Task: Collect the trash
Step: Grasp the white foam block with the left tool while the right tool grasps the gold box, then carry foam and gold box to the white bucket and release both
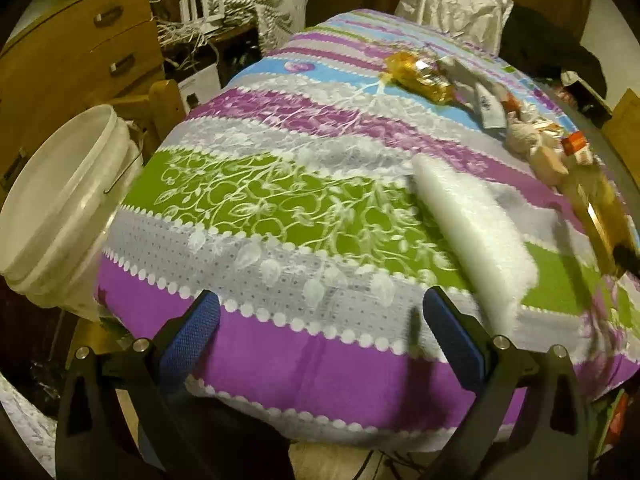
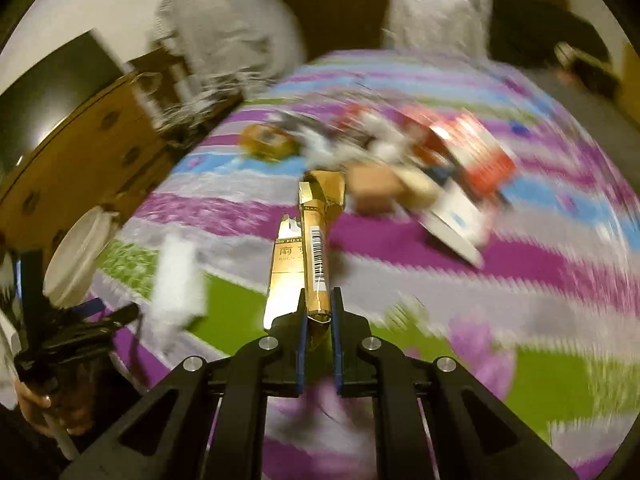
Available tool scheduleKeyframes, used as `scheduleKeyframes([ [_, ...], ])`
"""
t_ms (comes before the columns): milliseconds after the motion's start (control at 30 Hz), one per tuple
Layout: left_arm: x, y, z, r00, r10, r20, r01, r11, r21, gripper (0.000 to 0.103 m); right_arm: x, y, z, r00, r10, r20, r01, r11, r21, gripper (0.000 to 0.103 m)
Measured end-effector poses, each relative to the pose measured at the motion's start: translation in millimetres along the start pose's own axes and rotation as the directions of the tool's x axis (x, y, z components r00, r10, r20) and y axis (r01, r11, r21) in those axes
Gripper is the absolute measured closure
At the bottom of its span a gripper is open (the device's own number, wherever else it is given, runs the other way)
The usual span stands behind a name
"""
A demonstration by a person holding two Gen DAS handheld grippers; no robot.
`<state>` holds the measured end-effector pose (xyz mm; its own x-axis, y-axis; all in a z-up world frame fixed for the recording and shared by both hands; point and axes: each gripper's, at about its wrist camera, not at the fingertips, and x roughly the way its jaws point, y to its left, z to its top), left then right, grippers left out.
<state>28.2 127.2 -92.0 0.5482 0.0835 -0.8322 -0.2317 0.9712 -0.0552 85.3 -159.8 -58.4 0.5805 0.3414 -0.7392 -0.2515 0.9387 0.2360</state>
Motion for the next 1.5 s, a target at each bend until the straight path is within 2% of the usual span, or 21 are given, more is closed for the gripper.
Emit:
scheduleKeyframes([
  [133,-14.2,-16.0,2.9,0.998,-0.036,0.050,0.035,0.999,0.029,0.005,9.5,-27.9,-18.7,1.000,0.008,-0.029,-0.005,0.995,0.097,0.091],
  [233,-21.7,-30.4,8.8,0.995,-0.067,0.068,0.064,0.997,0.047,0.005,13.8,-30.0,-24.8,1.000,0.002,-0.031,0.001,0.996,0.091,0.087],
  [300,-23.6,-38.9,13.4,0.995,-0.075,0.072,0.072,0.996,0.054,0.005,13.3,-27.7,-28.0,1.000,-0.017,-0.020,0.018,0.997,0.077,0.061],
  [333,-24.2,-42.9,17.6,0.994,-0.083,0.076,0.080,0.995,0.051,0.005,10.3,-27.6,-27.8,0.999,-0.035,0.003,0.035,0.997,0.069,0.040],
  [367,-24.4,-46.0,20.2,0.993,-0.086,0.079,0.083,0.995,0.049,0.005,4.6,-26.3,-27.7,0.998,-0.055,0.037,0.052,0.997,0.057,0.025],
  [433,-23.3,-52.5,26.1,0.993,-0.085,0.087,0.081,0.996,0.048,0.005,-7.9,-19.0,-25.6,0.990,-0.088,0.112,0.086,0.996,0.023,0.019],
  [500,-15.9,-61.5,30.6,0.994,-0.068,0.083,0.064,0.997,0.049,0.005,-7.8,-10.8,-22.6,0.987,-0.092,0.129,0.095,0.995,-0.014,0.017],
  [700,15.9,-83.1,29.9,0.997,-0.076,0.000,0.076,0.996,0.048,0.005,21.7,-7.5,-25.2,0.986,-0.151,0.073,0.155,0.987,-0.050,0.017],
  [733,20.5,-85.3,28.0,0.997,-0.070,-0.009,0.071,0.996,0.054,0.005,24.2,-7.5,-27.1,0.985,-0.159,0.072,0.163,0.985,-0.056,0.024],
  [767,26.9,-86.7,25.2,0.998,-0.063,-0.032,0.065,0.996,0.057,0.006,27.3,-8.1,-28.8,0.985,-0.162,0.067,0.166,0.984,-0.058,0.040],
  [800,32.9,-86.3,22.6,0.997,-0.057,-0.055,0.060,0.997,0.054,0.011,29.9,-9.3,-30.2,0.984,-0.165,0.061,0.169,0.984,-0.057,0.049],
  [833,34.3,-85.7,19.0,0.998,-0.039,-0.044,0.042,0.997,0.062,0.015,32.1,-12.4,-31.6,0.984,-0.169,0.054,0.172,0.984,-0.049,0.056],
  [867,31.6,-85.6,16.2,0.999,-0.032,-0.018,0.034,0.996,0.080,0.019,32.0,-15.6,-32.0,0.985,-0.161,0.056,0.163,0.986,-0.037,0.057],
  [933,28.3,-81.8,13.4,1.000,-0.031,0.003,0.031,0.995,0.091,0.035,29.2,-23.8,-34.3,0.989,-0.128,0.067,0.129,0.992,0.001,0.060],
  [967,26.8,-77.8,13.9,0.999,-0.036,0.009,0.035,0.996,0.084,0.042,28.0,-27.0,-34.9,0.991,-0.116,0.073,0.115,0.993,0.018,0.072],
  [1000,25.4,-73.8,14.8,0.999,-0.038,0.011,0.037,0.996,0.077,0.056,26.3,-27.8,-35.1,0.991,-0.110,0.079,0.109,0.994,0.025,0.082],
  [1067,22.0,-66.5,18.8,0.998,-0.067,-0.007,0.067,0.995,0.069,0.057,20.6,-23.9,-32.8,0.989,-0.114,0.099,0.112,0.993,0.031,0.082],
  [1133,16.7,-62.6,21.7,0.999,-0.053,0.004,0.052,0.996,0.072,0.058,19.0,-16.7,-29.6,0.988,-0.117,0.100,0.116,0.993,0.017,0.083],
  [1267,-6.3,-55.1,29.5,0.995,-0.044,0.089,0.036,0.996,0.086,0.059,8.4,0.1,-22.8,0.986,-0.100,0.136,0.101,0.995,-0.003,0.083],
  [1400,-43.8,-39.2,41.8,0.979,-0.002,0.206,-0.019,0.995,0.101,0.059,-2.2,28.1,-10.0,0.985,-0.047,0.167,0.056,0.997,-0.050,0.083],
  [1500,-62.0,-16.9,55.2,0.972,0.015,0.235,-0.034,0.997,0.075,0.059,-4.0,64.9,8.4,0.983,0.013,0.185,0.010,0.992,-0.124,0.083],
])
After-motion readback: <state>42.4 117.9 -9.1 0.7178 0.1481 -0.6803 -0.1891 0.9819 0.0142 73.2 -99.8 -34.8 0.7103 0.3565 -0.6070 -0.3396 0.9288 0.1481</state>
